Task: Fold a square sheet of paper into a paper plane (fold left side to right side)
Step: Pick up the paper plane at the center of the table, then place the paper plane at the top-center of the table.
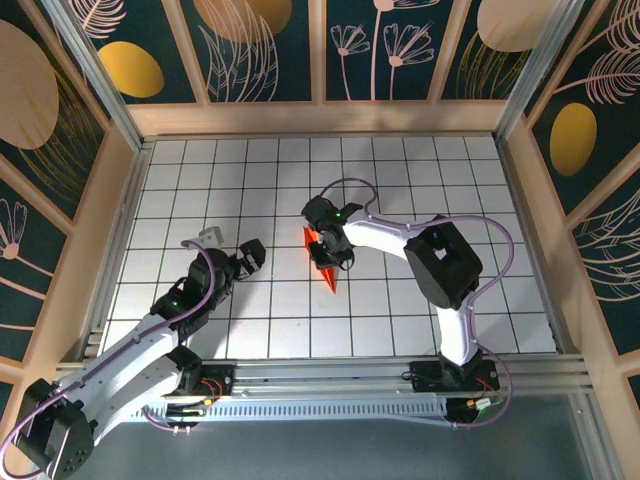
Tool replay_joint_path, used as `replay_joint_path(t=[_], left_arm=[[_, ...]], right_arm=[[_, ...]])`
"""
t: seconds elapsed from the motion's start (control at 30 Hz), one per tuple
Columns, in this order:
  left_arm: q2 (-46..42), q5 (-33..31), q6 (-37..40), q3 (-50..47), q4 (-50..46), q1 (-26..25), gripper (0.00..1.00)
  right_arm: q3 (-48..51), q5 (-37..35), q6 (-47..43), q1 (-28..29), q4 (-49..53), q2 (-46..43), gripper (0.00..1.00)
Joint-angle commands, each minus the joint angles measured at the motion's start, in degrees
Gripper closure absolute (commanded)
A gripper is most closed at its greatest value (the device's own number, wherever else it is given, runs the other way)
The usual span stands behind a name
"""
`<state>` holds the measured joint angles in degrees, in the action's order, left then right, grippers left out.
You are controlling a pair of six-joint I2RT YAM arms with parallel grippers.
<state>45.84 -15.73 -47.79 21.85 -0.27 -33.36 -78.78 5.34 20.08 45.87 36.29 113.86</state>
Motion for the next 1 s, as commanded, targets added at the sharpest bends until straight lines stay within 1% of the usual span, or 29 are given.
replay_joint_path(t=[0.0, 0.07, 0.27, 0.4, 0.5, 0.6, 0.77, 0.87, 0.97], left_arm=[[-0.14, -1.11, 0.15, -0.74, -0.35, 0.34, 0.01], [-0.14, -1.13, 0.14, -0.74, -0.34, 0.34, 0.01], [-0.14, -1.58, 0.54, -0.49, -0.79, 0.38, 0.01], [-0.05, -1.72, 0.91, 0.04, -1.21, 0.36, 0.01], [0.29, -1.55, 1.25, 0.52, -1.44, 0.34, 0.01], [0.81, -0.84, 1.73, 1.15, -1.88, 0.34, 0.01], [1.18, -0.09, 1.47, 1.62, -1.86, 0.33, 0.01], [1.35, 0.25, 0.99, 1.54, -1.75, 0.35, 0.01], [1.53, 0.69, 0.77, 1.45, -1.79, 0.33, 0.01]], right_arm=[[-1.13, -1.39, 1.02, 0.72, -0.48, 1.73, 0.87], [-1.03, -1.47, 1.27, 0.79, -0.77, 1.87, 0.88], [-2.08, -3.10, 2.01, 0.30, -1.05, -0.02, 1.00], [-5.51, -5.62, 3.38, -1.81, 1.25, -0.59, 1.00], [-9.27, -8.39, 4.46, -4.61, 3.66, 0.48, 1.00], [-14.20, -8.84, 5.17, -7.90, 6.38, 2.78, 1.00], [-25.58, -11.75, 4.05, -12.30, 11.73, 10.12, 1.00], [-32.20, -12.29, 2.94, -14.08, 15.26, 15.01, 1.00], [-37.16, -12.29, 2.44, -14.15, 18.10, 18.99, 1.00]])
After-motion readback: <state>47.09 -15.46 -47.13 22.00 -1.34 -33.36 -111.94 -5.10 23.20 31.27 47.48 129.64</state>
